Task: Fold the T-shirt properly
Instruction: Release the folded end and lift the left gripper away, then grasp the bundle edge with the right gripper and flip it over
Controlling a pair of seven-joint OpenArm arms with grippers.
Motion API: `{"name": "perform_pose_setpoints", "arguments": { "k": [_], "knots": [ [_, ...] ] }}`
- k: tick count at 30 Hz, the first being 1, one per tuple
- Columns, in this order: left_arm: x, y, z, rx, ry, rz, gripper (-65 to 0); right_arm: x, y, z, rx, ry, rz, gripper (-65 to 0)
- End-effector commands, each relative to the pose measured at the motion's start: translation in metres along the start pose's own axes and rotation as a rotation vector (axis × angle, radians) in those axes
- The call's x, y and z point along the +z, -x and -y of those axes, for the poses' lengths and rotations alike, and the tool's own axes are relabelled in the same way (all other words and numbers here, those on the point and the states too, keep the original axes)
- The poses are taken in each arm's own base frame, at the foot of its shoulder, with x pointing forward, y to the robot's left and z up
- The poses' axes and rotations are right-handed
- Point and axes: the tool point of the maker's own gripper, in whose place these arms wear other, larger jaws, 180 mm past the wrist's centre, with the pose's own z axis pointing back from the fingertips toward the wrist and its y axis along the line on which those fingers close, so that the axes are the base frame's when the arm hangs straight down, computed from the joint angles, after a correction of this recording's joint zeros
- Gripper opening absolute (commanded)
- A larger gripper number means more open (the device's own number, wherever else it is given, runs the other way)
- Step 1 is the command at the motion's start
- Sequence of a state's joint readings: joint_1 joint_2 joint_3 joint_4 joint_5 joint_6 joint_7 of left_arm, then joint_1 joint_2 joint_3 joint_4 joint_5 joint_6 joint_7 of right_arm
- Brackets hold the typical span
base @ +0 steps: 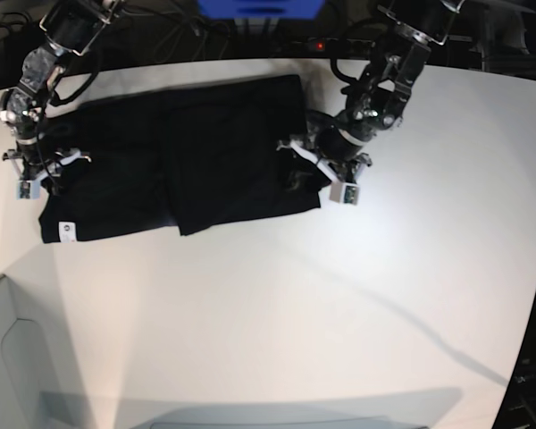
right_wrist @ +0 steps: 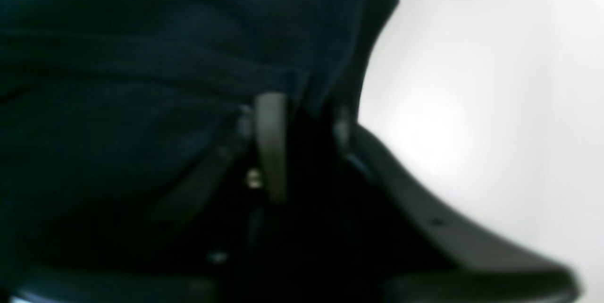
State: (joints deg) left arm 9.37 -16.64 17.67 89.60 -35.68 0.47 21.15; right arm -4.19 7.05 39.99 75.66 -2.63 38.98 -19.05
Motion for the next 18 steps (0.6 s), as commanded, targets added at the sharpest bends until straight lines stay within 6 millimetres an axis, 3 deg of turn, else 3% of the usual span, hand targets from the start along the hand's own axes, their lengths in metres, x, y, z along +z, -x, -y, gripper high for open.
{"name": "perform_pose_setpoints", "arguments": {
  "k": [1,5,8,11,14,18],
  "knots": [
    [0.0,-0.013,0.002,-0.005,0.01,0.037,-36.0,0.003,0.032,0.0,0.05,0.0,-0.15,-65.0],
    [0.002,-0.028,0.006,-0.008,0.023,0.074,-36.0,0.005,0.025,0.002,0.055,0.007,-0.132,-65.0],
    [0.016,-0.054,-0.001,-0.002,0.007,0.144,-36.0,0.011,-0.001,0.004,0.092,0.031,-0.068,-65.0],
    [0.033,-0.064,-0.01,0.008,-0.02,0.188,-36.0,0.02,-0.031,-0.003,0.122,0.05,0.012,-65.0],
    [0.041,-0.057,-0.028,0.029,-0.068,0.181,-36.0,0.034,-0.051,-0.011,0.153,0.067,0.074,-65.0],
    [0.031,-0.026,-0.052,0.07,-0.126,0.103,-36.0,0.05,-0.08,-0.025,0.169,0.084,0.163,-65.0]
  ]
}}
